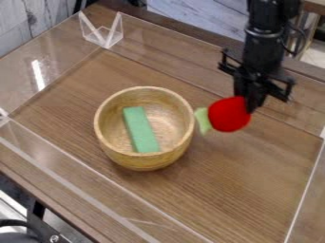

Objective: Move the red fruit to the right

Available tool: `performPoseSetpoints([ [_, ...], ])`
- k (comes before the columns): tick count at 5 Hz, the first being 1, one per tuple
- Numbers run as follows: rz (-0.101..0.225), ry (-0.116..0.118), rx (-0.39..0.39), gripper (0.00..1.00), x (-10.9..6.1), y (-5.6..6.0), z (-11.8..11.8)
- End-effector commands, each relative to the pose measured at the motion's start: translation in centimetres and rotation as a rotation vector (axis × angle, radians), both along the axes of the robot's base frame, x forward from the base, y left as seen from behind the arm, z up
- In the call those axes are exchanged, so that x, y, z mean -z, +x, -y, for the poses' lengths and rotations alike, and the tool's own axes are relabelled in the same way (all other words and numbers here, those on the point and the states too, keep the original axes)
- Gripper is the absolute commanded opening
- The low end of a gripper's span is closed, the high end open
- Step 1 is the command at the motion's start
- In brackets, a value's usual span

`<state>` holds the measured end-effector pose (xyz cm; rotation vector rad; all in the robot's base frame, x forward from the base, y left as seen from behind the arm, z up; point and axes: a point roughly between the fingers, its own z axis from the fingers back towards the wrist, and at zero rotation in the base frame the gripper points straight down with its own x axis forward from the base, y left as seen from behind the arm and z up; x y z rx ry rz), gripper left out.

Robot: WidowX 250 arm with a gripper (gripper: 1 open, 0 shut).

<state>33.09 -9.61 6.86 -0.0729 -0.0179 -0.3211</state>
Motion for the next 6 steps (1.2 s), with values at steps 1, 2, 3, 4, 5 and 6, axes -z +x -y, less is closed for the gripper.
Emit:
performPoseSetpoints([
  [1, 0.036, -0.013, 0.065, 0.0, 0.0, -0.2, 1.1],
  [2, 0.032, -0.017, 0.051, 1.0, -0.2, 0.2, 2.2],
  [3, 0.03, -0.021, 0.03, 1.0, -0.8, 0.5, 2.9],
  [4, 0.037, -0.022, -0.006, 1.0, -0.6, 0.3, 2.4],
  [5, 0.04, -0.02, -0.036, 1.0, -0.2, 0.1, 1.9],
  [6, 0.048, -0.02, -0.078, 1.0, -1.9, -0.2, 1.5],
])
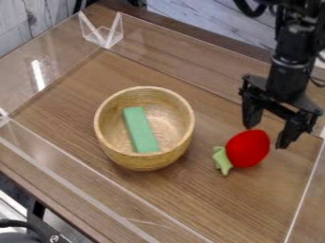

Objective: Move the red fruit to the right

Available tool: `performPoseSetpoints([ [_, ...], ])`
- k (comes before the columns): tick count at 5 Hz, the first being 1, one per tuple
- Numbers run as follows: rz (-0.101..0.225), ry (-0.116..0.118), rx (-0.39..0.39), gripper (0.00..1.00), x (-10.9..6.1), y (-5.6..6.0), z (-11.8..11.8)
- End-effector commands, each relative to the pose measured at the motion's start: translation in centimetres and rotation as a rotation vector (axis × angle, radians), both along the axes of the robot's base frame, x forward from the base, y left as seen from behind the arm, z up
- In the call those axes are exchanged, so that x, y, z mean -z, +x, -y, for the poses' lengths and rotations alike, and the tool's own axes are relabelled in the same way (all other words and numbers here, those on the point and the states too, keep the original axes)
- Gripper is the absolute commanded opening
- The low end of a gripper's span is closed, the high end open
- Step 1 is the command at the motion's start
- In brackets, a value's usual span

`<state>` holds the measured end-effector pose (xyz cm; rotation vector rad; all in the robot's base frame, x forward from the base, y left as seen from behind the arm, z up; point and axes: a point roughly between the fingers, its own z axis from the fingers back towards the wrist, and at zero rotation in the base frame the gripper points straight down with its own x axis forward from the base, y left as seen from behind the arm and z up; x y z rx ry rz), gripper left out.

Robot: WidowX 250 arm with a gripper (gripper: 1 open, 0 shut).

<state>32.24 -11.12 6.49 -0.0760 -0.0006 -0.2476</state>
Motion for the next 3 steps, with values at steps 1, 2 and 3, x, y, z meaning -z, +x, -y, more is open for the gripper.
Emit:
performPoseSetpoints([
  [1, 0.079, -0.014, -0.043, 1.0, -4.0, 0.3, -0.4],
  [2, 0.083, -0.012, 0.012, 1.0, -3.1, 0.3, -2.1],
  [3, 0.087, -0.012, 0.066, 1.0, -2.4, 0.3, -3.8],
])
